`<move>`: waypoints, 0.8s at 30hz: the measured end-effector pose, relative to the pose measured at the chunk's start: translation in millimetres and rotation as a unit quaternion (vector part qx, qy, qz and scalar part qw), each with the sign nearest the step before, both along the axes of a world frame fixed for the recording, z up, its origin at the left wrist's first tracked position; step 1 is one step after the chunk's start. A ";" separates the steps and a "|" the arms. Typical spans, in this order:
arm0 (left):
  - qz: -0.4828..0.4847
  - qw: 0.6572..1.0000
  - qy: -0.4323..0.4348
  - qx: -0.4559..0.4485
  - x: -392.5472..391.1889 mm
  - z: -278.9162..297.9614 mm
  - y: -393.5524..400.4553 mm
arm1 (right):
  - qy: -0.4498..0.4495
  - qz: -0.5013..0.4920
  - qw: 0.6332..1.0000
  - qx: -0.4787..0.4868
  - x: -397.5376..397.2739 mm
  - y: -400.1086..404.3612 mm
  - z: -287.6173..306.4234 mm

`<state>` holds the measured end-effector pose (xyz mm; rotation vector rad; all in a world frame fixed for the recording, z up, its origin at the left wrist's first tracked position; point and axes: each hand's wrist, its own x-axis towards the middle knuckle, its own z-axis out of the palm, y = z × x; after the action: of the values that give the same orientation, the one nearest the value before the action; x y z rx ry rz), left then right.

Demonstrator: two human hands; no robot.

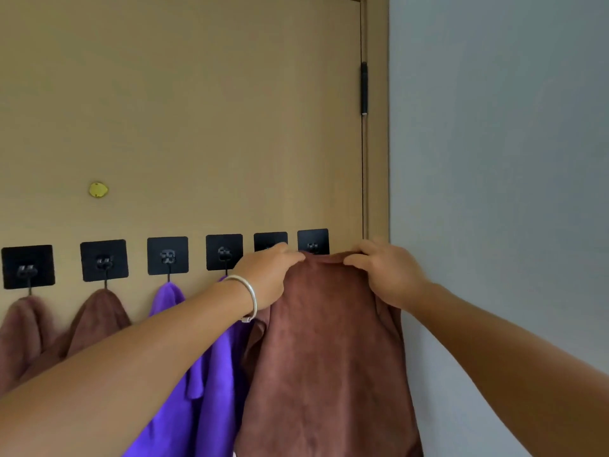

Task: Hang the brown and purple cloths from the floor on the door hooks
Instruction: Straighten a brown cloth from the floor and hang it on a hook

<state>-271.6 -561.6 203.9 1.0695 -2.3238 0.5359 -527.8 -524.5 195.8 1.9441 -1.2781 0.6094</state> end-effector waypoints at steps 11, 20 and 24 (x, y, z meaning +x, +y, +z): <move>0.204 0.959 -0.189 -0.055 -55.2 -22.4 -12.0 | -0.149 -0.027 0.987 0.053 25.8 -55.0 -63.7; 0.184 0.963 -0.186 0.066 -77.9 -24.1 -9.6 | -0.188 0.030 0.979 0.073 20.9 -58.4 -94.2; 0.211 0.951 -0.224 0.024 -78.5 -47.1 -3.2 | -0.188 0.034 0.981 0.041 10.6 -60.7 -101.8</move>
<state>-350.1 -564.8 156.9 1.6252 -2.4925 0.9752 -517.3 -585.2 94.0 2.0083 -1.4882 1.0104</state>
